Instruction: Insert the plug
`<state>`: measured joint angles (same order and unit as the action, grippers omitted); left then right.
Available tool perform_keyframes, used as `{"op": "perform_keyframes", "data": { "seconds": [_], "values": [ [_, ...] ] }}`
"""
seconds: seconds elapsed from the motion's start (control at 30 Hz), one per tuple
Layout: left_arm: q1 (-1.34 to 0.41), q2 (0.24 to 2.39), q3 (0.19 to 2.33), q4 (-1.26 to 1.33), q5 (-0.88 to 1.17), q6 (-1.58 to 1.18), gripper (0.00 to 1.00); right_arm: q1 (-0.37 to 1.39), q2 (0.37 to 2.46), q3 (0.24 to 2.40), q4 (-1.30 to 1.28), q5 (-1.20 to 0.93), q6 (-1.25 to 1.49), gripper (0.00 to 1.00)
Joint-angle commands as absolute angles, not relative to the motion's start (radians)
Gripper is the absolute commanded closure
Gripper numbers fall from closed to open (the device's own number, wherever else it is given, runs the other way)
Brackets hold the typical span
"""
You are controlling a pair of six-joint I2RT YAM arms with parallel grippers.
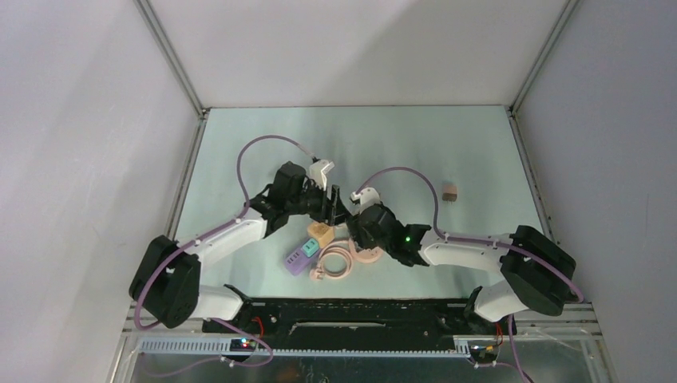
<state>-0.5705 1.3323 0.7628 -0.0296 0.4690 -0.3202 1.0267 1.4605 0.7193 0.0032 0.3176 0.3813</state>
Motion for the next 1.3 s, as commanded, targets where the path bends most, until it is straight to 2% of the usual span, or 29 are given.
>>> {"op": "perform_keyframes", "data": {
  "seconds": [0.0, 0.37, 0.6, 1.0, 1.07, 1.13, 1.27],
  "values": [
    [-0.568, 1.359, 0.784, 0.044, 0.569, -0.313, 0.34, 1.011, 1.525, 0.733, -0.299, 0.18, 0.394, 1.0],
    [-0.569, 1.46, 0.768, 0.097, 0.615, -0.328, 0.44, 0.995, 1.527, 0.759, -0.249, 0.206, 0.391, 1.0],
    [-0.57, 1.52, 0.767, 0.093, 0.606, -0.312, 0.62, 1.006, 1.512, 0.745, -0.192, 0.253, 0.391, 1.0],
    [-0.592, 1.581, 0.745, 0.015, 0.447, -0.264, 0.74, 1.008, 1.43, 0.678, -0.102, 0.279, 0.392, 0.98],
    [-0.592, 1.591, 0.739, 0.007, 0.41, -0.264, 0.76, 1.009, 1.411, 0.657, -0.075, 0.289, 0.389, 0.95],
    [-0.592, 1.608, 0.738, 0.007, 0.389, -0.261, 0.79, 1.008, 1.397, 0.647, -0.061, 0.301, 0.386, 0.81],
    [-0.592, 1.629, 0.737, 0.006, 0.348, -0.259, 0.82, 1.008, 1.376, 0.641, -0.048, 0.306, 0.373, 0.68]
  ]
}}
